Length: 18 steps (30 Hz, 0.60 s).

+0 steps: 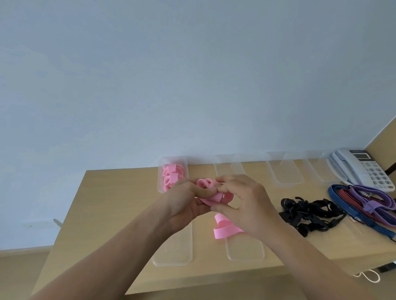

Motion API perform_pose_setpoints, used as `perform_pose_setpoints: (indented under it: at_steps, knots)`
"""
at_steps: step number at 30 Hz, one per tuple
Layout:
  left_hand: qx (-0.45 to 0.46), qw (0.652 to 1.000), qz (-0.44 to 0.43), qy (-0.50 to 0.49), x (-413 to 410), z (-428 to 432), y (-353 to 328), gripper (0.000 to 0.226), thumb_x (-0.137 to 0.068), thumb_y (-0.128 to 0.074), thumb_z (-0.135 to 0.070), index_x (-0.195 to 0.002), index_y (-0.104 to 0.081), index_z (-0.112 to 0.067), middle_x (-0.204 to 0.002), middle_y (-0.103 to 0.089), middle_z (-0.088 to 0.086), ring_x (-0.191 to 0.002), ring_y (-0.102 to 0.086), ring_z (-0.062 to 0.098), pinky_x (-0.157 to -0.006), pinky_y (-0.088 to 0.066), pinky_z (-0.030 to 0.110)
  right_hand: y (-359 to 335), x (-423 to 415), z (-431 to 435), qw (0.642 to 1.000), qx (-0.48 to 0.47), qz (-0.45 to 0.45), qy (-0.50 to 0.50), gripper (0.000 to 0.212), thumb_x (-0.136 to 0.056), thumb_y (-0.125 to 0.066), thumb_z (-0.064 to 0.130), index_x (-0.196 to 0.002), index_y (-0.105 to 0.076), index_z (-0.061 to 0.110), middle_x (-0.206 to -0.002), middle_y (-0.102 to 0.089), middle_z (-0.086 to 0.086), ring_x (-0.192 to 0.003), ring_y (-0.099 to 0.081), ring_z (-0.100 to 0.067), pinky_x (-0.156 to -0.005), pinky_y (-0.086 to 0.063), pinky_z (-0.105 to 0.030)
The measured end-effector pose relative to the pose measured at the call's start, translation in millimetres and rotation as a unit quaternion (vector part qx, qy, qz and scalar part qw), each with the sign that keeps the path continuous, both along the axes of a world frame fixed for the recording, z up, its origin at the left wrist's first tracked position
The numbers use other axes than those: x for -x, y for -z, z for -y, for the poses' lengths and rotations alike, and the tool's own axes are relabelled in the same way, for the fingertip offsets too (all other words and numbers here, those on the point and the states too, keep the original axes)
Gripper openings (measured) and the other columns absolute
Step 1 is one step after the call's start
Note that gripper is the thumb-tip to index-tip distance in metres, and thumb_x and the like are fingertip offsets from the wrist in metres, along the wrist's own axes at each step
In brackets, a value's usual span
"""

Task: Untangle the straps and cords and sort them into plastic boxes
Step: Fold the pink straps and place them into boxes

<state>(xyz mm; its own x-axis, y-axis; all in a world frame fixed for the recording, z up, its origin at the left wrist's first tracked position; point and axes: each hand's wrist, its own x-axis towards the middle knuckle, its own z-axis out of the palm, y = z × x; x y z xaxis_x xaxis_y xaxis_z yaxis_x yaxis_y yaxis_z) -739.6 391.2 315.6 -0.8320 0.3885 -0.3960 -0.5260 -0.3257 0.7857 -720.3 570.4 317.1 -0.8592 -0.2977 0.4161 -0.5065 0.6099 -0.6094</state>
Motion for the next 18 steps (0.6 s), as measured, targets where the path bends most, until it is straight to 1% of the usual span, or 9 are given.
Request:
perform_pose_setpoints:
  at_steps: [1, 3, 6, 9, 11, 13, 14, 16, 18]
  knots:
    - [0.009, 1.0, 0.002, 0.01, 2, 2, 5, 0.031, -0.094, -0.06, 0.008, -0.125, -0.064, 0.013, -0.123, -0.068, 0.033, -0.118, -0.067, 0.046, -0.108, -0.051, 0.053, 5, -1, 2, 1.0, -0.016, 0.005, 0.002, 0.037, -0.064, -0.093, 0.016, -0.096, -0.076, 0.019, -0.108, -0.059, 0.024, -0.099, -0.059, -0.006, -0.084, -0.04, -0.008]
    - [0.024, 0.999, 0.007, 0.024, 7, 2, 13, 0.031, -0.095, -0.06, 0.007, -0.125, -0.064, 0.013, -0.122, -0.069, 0.034, -0.116, -0.068, 0.047, -0.109, -0.05, 0.055, 15, -1, 4, 0.999, -0.043, 0.012, 0.014, 0.042, -0.061, -0.093, 0.016, -0.099, -0.075, 0.017, -0.109, -0.064, 0.016, -0.1, -0.06, -0.015, -0.085, -0.041, -0.015]
    - [0.029, 0.999, 0.024, 0.028, 18, -1, 23, 0.029, -0.093, -0.062, 0.009, -0.121, -0.065, 0.014, -0.119, -0.07, 0.034, -0.115, -0.069, 0.046, -0.103, -0.055, 0.053, 26, 7, 2, 0.997, -0.061, 0.014, 0.034, 0.039, -0.066, -0.091, 0.018, -0.101, -0.073, 0.013, -0.108, -0.071, 0.003, -0.099, -0.064, -0.021, -0.084, -0.048, -0.026]
    - [0.018, 0.998, 0.041, 0.042, 39, -5, 36, 0.026, -0.092, -0.063, 0.008, -0.117, -0.068, 0.014, -0.118, -0.072, 0.031, -0.113, -0.071, 0.04, -0.093, -0.061, 0.043, 40, 26, -6, 0.997, -0.068, -0.004, 0.035, 0.026, -0.076, -0.084, 0.023, -0.089, -0.067, 0.009, -0.093, -0.069, -0.003, -0.081, -0.065, -0.023, -0.069, -0.053, -0.033]
    - [0.007, 0.998, 0.056, 0.04, 59, -12, 46, 0.027, -0.093, -0.064, 0.004, -0.118, -0.068, 0.013, -0.121, -0.071, 0.029, -0.112, -0.071, 0.036, -0.092, -0.061, 0.041, 51, 48, -15, 0.996, -0.077, -0.009, 0.045, 0.023, -0.074, -0.082, 0.017, -0.084, -0.063, 0.007, -0.082, -0.065, -0.003, -0.071, -0.061, -0.023, -0.061, -0.052, -0.038]
    - [0.01, 0.997, 0.076, 0.021, 79, -21, 55, 0.028, -0.096, -0.067, -0.006, -0.119, -0.069, 0.011, -0.121, -0.072, 0.026, -0.109, -0.072, 0.035, -0.093, -0.061, 0.041, 62, 71, -26, 0.995, -0.081, -0.004, 0.052, 0.024, -0.069, -0.079, 0.01, -0.084, -0.062, 0.007, -0.078, -0.063, -0.001, -0.067, -0.058, -0.021, -0.057, -0.05, -0.038]
    - [0.029, 0.996, 0.079, 0.008, 90, -26, 61, 0.03, -0.097, -0.068, -0.012, -0.119, -0.07, 0.008, -0.121, -0.073, 0.024, -0.108, -0.072, 0.035, -0.094, -0.061, 0.042, 67, 84, -32, 0.995, -0.085, 0.005, 0.052, 0.026, -0.067, -0.079, 0.009, -0.086, -0.061, 0.008, -0.079, -0.063, 0.001, -0.067, -0.056, -0.019, -0.056, -0.049, -0.034]
    - [0.123, 0.99, 0.066, -0.015, 112, -37, 75, 0.032, -0.098, -0.071, -0.024, -0.12, -0.071, -0.001, -0.122, -0.072, 0.019, -0.103, -0.07, 0.032, -0.095, -0.061, 0.041, 76, 110, -44, 0.994, -0.098, 0.027, 0.044, 0.032, -0.065, -0.079, 0.008, -0.089, -0.059, 0.013, -0.08, -0.061, 0.004, -0.066, -0.052, -0.015, -0.055, -0.044, -0.026]
    - [0.229, 0.971, 0.058, -0.043, 134, -48, 90, 0.03, -0.097, -0.073, -0.026, -0.12, -0.068, -0.006, -0.122, -0.069, 0.014, -0.094, -0.068, 0.025, -0.091, -0.062, 0.037, 87, 142, -58, 0.992, -0.117, 0.039, 0.033, 0.036, -0.064, -0.078, 0.006, -0.092, -0.058, 0.013, -0.081, -0.062, 0.003, -0.065, -0.052, -0.016, -0.056, -0.043, -0.026]
